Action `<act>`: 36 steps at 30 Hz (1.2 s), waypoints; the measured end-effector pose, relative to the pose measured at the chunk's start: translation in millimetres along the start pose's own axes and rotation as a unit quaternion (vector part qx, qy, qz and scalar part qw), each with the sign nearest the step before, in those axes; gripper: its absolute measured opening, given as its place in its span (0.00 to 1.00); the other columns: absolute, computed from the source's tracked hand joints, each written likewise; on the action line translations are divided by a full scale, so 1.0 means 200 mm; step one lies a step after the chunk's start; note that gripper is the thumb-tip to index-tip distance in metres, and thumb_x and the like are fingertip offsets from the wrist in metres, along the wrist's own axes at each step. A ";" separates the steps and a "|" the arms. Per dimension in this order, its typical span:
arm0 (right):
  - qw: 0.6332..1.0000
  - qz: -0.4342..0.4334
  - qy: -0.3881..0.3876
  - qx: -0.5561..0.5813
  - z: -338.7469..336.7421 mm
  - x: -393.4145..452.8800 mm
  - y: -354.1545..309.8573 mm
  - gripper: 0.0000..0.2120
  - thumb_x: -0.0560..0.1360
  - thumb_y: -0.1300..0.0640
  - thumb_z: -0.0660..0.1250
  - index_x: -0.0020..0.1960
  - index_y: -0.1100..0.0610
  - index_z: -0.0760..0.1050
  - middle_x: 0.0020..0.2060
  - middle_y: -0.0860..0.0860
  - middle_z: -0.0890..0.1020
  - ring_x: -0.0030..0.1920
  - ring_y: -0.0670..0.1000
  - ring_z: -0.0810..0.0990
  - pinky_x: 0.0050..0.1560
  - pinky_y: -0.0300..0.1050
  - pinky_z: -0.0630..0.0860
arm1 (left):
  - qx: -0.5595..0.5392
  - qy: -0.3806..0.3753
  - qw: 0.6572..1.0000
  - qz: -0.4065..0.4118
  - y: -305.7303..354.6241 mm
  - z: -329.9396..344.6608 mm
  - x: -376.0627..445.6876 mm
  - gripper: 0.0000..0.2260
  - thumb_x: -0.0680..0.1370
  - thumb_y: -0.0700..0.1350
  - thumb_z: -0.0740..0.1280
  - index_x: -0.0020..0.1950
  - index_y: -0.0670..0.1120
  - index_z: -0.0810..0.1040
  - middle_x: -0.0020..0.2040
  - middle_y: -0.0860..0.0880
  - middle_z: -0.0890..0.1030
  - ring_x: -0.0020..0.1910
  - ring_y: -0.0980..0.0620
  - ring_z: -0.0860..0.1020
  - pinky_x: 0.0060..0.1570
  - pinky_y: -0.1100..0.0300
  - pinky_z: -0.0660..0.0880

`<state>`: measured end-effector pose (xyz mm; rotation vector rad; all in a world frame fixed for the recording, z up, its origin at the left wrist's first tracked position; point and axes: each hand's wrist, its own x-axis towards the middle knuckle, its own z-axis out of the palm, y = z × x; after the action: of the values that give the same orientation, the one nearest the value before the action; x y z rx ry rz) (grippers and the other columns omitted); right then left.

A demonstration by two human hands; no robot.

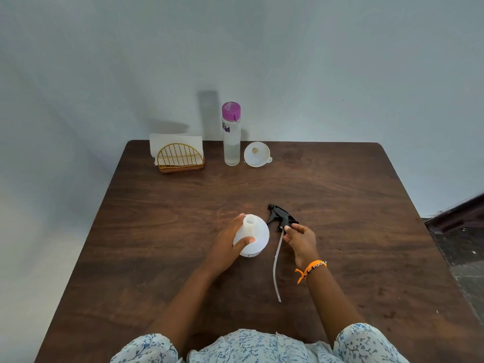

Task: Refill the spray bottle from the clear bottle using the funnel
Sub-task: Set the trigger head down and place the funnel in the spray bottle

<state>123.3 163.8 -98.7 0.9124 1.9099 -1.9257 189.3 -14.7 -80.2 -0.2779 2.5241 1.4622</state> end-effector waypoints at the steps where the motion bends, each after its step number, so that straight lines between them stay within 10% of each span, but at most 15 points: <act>1: 1.000 -0.005 0.004 -0.008 0.00 0.00 0.00 0.16 0.74 0.66 0.66 0.61 0.65 0.70 0.51 0.58 0.77 0.48 0.51 0.77 0.48 0.43 0.76 | -0.002 0.001 1.000 -0.002 0.00 0.00 0.00 0.28 0.75 0.53 0.66 0.73 0.52 0.60 0.74 0.52 0.63 0.70 0.52 0.65 0.67 0.58 0.63; 11: 0.992 -0.098 -0.024 -0.079 0.13 -0.06 -0.11 0.11 0.75 0.62 0.66 0.56 0.59 0.72 0.48 0.54 0.77 0.48 0.50 0.75 0.50 0.46 0.75 | -0.059 -0.009 0.998 0.014 0.06 -0.08 -0.03 0.27 0.70 0.44 0.67 0.68 0.56 0.65 0.72 0.54 0.66 0.70 0.52 0.65 0.70 0.49 0.64; 25: 0.920 -0.287 -0.057 -0.260 0.50 0.21 -0.52 0.10 0.76 0.63 0.61 0.56 0.62 0.76 0.55 0.58 0.75 0.55 0.52 0.75 0.57 0.40 0.68 | -0.113 0.077 0.990 -0.042 0.35 -0.24 0.44 0.15 0.78 0.40 0.62 0.64 0.50 0.71 0.62 0.51 0.75 0.56 0.57 0.74 0.55 0.63 0.70; 36: 0.834 -0.253 -0.130 -0.472 0.62 0.59 -0.69 0.20 0.79 0.58 0.58 0.70 0.58 0.66 0.76 0.57 0.50 0.75 0.58 0.46 0.73 0.48 0.46 | -0.090 0.080 0.991 -0.065 0.36 -0.28 0.68 0.15 0.79 0.40 0.62 0.65 0.49 0.70 0.59 0.52 0.76 0.52 0.59 0.73 0.41 0.75 0.68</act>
<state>-78.9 83.7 -70.9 -0.1598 2.6183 -0.9039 34.2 -37.2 -31.0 -0.6017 2.4411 1.6771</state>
